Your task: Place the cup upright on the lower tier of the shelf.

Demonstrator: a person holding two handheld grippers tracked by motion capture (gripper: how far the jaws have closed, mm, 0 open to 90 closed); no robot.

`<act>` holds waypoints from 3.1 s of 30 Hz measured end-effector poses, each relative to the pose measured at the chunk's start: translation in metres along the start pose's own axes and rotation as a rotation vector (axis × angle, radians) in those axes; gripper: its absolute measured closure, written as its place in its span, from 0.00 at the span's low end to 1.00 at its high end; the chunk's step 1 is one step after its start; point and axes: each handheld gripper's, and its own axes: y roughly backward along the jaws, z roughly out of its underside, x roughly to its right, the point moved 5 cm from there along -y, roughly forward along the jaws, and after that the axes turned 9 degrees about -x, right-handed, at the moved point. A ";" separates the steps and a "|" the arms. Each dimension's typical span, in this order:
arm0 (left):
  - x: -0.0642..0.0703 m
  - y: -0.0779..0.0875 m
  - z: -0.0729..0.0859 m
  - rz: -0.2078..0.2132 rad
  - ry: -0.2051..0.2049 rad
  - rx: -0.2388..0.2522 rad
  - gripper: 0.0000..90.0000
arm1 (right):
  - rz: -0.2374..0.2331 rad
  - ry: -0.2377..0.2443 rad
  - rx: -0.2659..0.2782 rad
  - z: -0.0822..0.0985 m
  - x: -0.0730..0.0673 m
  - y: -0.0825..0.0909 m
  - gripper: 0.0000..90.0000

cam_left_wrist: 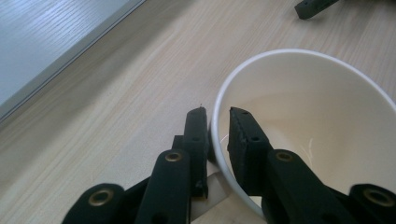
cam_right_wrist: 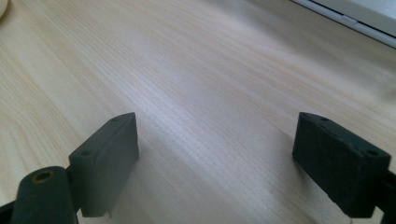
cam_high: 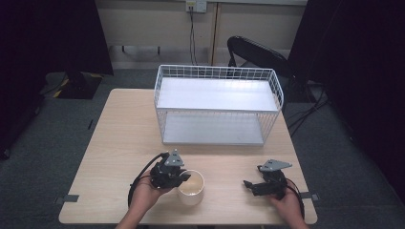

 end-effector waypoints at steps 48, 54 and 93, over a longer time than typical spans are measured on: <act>-0.048 -0.003 -0.051 -0.212 0.263 0.109 0.92 | 0.000 0.000 0.000 0.000 0.000 0.000 0.15; -0.054 -0.005 -0.058 -0.229 0.284 0.127 0.92 | 0.001 0.000 0.000 0.000 0.000 0.000 0.15; -0.081 -0.032 -0.086 -0.415 0.378 0.201 0.92 | 0.001 0.001 -0.001 0.000 0.000 0.000 0.15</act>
